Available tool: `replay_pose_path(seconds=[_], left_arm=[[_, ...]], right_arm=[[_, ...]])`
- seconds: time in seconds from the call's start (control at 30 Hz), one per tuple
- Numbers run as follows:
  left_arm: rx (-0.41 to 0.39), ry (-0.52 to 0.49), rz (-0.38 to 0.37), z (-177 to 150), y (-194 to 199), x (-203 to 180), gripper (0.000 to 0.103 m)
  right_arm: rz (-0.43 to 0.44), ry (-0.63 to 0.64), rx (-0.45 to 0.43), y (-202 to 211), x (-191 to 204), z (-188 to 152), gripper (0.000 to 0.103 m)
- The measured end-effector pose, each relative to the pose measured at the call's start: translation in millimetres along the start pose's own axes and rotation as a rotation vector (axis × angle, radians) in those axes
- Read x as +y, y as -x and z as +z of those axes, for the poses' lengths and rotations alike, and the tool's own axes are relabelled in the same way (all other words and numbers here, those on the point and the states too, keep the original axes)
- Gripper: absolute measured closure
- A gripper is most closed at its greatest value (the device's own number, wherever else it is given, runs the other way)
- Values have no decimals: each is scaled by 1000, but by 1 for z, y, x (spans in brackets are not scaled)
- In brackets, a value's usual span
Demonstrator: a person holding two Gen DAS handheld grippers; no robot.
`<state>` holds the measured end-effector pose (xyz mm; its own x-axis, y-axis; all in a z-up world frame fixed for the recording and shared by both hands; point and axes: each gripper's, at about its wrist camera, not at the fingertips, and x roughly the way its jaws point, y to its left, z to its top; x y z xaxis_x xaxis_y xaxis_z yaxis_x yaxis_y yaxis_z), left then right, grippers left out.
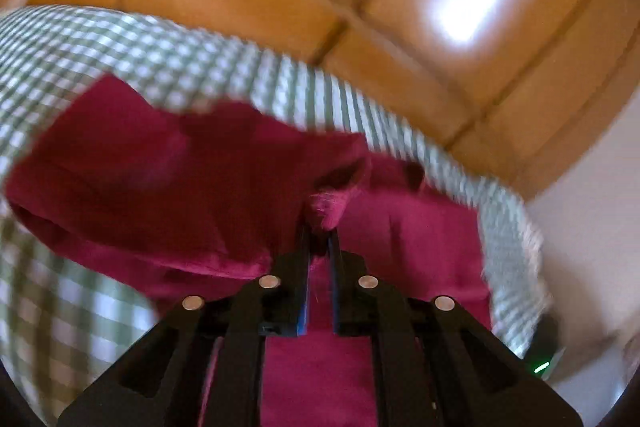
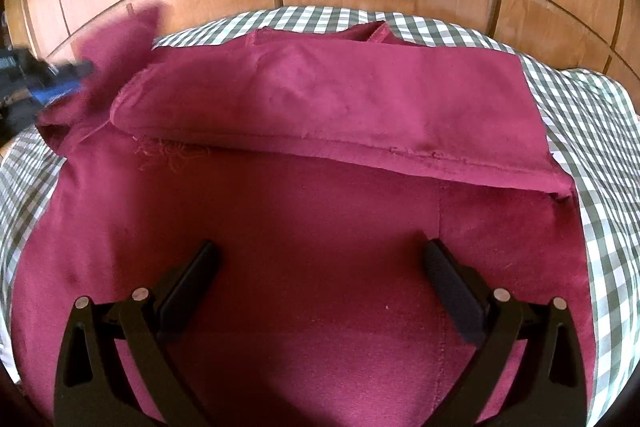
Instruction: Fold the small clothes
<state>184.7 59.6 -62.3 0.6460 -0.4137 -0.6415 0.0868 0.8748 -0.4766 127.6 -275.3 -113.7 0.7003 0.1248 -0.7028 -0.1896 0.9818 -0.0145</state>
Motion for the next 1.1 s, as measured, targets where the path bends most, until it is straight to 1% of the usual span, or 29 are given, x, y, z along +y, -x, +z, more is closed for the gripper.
replay_pose_path(seconds=[0.03, 0.07, 0.1, 0.13, 0.2, 0.23, 0.27, 0.3, 0.4, 0.43, 0.5, 0.57, 0.6, 0.63, 0.67, 0.7, 0.73, 0.77, 0.8, 0.87, 0.9, 0.97, 1.0, 1.1], left_arm=[[22, -25, 31, -6, -6, -4, 87], [33, -42, 32, -9, -7, -4, 77], [27, -63, 30, -15, -3, -4, 66], [8, -82, 54, -18, 3, -3, 60], [-46, -122, 121, -24, 19, -2, 47], [-77, -132, 137, -27, 30, 1, 44], [-99, -128, 151, -29, 40, 5, 40], [-114, -117, 167, -29, 47, 13, 40], [-128, -51, 206, -34, 68, 42, 40], [-129, -31, 220, -35, 71, 49, 40], [-133, 8, 249, -37, 75, 64, 40], [-131, 43, 284, -40, 80, 79, 40], [-127, 54, 298, -40, 81, 83, 32], [-126, 66, 312, -42, 81, 88, 29], [-131, 74, 321, -43, 84, 92, 27], [-135, 82, 331, -44, 85, 94, 27], [-127, 87, 337, -44, 83, 96, 27], [-116, 94, 342, -43, 79, 98, 27], [-105, 107, 351, -42, 75, 99, 27], [-99, 117, 353, -40, 69, 100, 26], [-95, 118, 354, -39, 65, 100, 23], [-86, 138, 344, -35, 58, 98, 22], [-82, 146, 328, -31, 53, 96, 22], [-83, 143, 370, -23, 43, 88, 22]], right_arm=[[2, -2, 0, 0, 0, 0, 2], [4, -4, 0, 0, 0, 0, 2], [6, -4, 3, 0, -1, 1, 2], [7, -5, 9, 0, -1, 2, 2], [1, -1, 25, 2, 1, 6, 2], [5, -7, 32, 3, 2, 10, 5], [51, -39, 31, 8, 3, 17, 15], [100, -73, 30, 10, 5, 22, 22], [280, -153, 29, 11, 23, 45, 25], [317, -164, 33, 8, 30, 52, 26], [375, -188, 49, -5, 49, 71, 32], [385, -200, 64, -22, 64, 88, 34], [384, -207, 84, -34, 72, 97, 40], [384, -212, 109, -44, 78, 102, 46], [384, -212, 138, -54, 84, 107, 60], [363, -185, 168, -64, 95, 112, 81], [337, -154, 178, -68, 102, 115, 89], [323, -127, 175, -67, 108, 117, 94], [311, -95, 153, -58, 113, 122, 95], [317, -57, 78, -34, 116, 130, 96], [324, -32, 18, -12, 115, 138, 96], [330, -10, -59, 18, 110, 145, 96], [331, -7, -110, 37, 103, 151, 96], [312, -15, -241, 84, 72, 162, 96]])
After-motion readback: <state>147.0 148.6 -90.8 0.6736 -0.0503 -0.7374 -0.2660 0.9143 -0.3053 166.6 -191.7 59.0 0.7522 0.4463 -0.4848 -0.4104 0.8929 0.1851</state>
